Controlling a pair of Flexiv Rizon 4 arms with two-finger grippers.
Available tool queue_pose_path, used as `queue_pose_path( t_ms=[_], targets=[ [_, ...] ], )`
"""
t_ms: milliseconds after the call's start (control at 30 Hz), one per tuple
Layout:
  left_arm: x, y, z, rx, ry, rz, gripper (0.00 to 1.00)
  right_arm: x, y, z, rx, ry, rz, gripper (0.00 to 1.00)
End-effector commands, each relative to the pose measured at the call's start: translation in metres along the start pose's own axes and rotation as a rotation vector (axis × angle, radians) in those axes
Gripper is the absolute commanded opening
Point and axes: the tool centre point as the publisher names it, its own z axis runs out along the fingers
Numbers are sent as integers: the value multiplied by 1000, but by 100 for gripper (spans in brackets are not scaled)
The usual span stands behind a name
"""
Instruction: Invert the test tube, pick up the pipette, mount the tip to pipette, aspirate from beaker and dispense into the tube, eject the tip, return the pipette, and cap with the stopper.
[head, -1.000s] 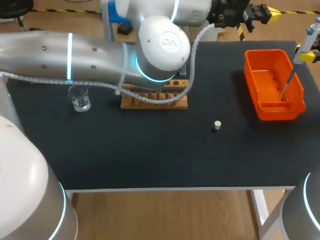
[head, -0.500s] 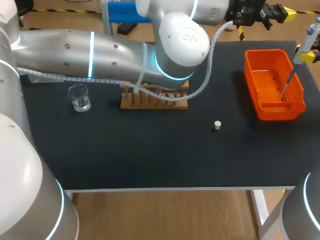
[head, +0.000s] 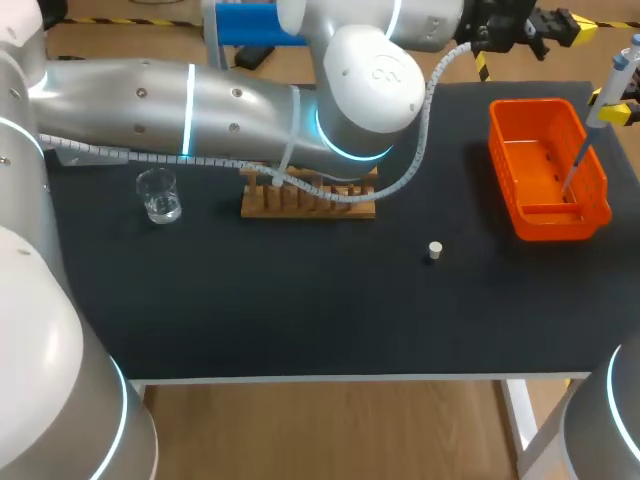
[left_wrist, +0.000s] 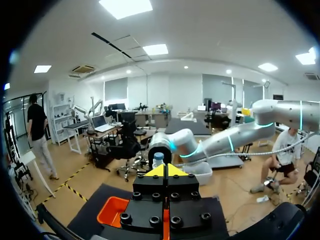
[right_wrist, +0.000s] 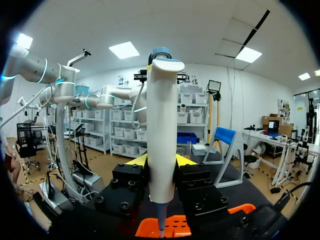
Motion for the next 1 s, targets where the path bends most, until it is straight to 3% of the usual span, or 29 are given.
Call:
queue_pose_path(
  t_ms=[33, 1000],
  targets=[
    [-1, 4, 2, 29, 3, 1, 0, 1, 1, 0, 3, 0, 0, 0],
    [-2, 8, 42, 93, 61, 13, 0, 1, 1, 0, 3, 0, 0, 0]
  ],
)
